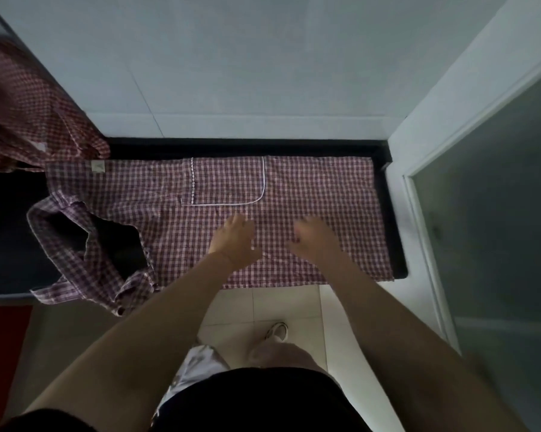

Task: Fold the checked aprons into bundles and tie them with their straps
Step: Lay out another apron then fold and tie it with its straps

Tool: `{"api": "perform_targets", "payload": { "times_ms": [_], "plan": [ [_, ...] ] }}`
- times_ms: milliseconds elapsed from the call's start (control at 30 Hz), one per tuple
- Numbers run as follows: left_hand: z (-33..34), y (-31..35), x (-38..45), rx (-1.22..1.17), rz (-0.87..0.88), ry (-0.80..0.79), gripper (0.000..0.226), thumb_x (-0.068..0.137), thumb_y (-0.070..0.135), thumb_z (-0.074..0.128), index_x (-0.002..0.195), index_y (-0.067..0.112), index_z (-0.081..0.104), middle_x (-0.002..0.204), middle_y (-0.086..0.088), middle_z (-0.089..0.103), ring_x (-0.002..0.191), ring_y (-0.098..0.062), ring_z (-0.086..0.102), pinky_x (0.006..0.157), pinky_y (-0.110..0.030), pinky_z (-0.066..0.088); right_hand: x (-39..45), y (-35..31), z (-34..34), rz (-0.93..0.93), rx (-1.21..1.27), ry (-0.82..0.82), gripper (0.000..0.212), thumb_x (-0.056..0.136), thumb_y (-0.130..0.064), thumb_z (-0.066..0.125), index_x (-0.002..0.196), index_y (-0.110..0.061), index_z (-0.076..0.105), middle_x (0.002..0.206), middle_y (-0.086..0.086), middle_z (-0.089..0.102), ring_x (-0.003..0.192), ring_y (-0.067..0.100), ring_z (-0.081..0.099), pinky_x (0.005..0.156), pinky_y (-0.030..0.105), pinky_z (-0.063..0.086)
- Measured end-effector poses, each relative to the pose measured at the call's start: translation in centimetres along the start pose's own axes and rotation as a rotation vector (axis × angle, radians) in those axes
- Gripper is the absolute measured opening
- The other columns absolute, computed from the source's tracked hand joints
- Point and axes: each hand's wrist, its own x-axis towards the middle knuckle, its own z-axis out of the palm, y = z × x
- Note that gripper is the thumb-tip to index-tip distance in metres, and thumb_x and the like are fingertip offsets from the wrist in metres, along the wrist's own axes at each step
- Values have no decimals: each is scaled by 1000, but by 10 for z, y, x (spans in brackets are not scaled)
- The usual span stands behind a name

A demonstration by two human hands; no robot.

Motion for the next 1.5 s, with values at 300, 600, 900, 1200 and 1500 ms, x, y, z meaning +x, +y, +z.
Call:
{"api": "perform_targets", "payload": {
  "times_ms": [300,600,900,1200,1500],
  "plan": [
    [61,37,-38,373,32,9,72,83,33,71,139,14,30,139,-9,31,125,-27,38,100,-43,44,-44,-32,57,-172,-350,-94,69,80,-25,77,136,-9,39,142,14,36,130,30,35,93,48,47],
    [36,34,-41,194,-59,-91,29,91,8,55,118,16,58,117,-3,60,107,-22,59,85,-35,52,-40,-29,23,-159,-286,-203,23,92,-10,60,114,-12,61,113,7,57,102,23,55,82,36,46],
    [-49,8,-12,-121,-448,-52,20,99,9,47,115,8,59,116,-9,63,97,-23,61,75,-34,47,-6,17,-51,121,-34,18,15,101,-19,48,107,-10,58,102,6,60,87,19,56,83,32,48],
    [-72,-25,18,-43,-396,-286,21,97,7,50,112,3,64,119,-13,64,90,-21,62,75,-27,50,40,35,-87,293,-15,-191,32,101,-21,49,127,-3,55,119,13,58,106,25,58,97,35,46],
    [-123,-45,118,16,-294,-141,39,101,31,40,113,5,66,100,-7,63,95,-23,61,93,-38,51,133,47,-113,223,-132,-140,21,102,-22,49,86,-14,58,80,1,50,79,18,51,81,34,48]
  ]
}}
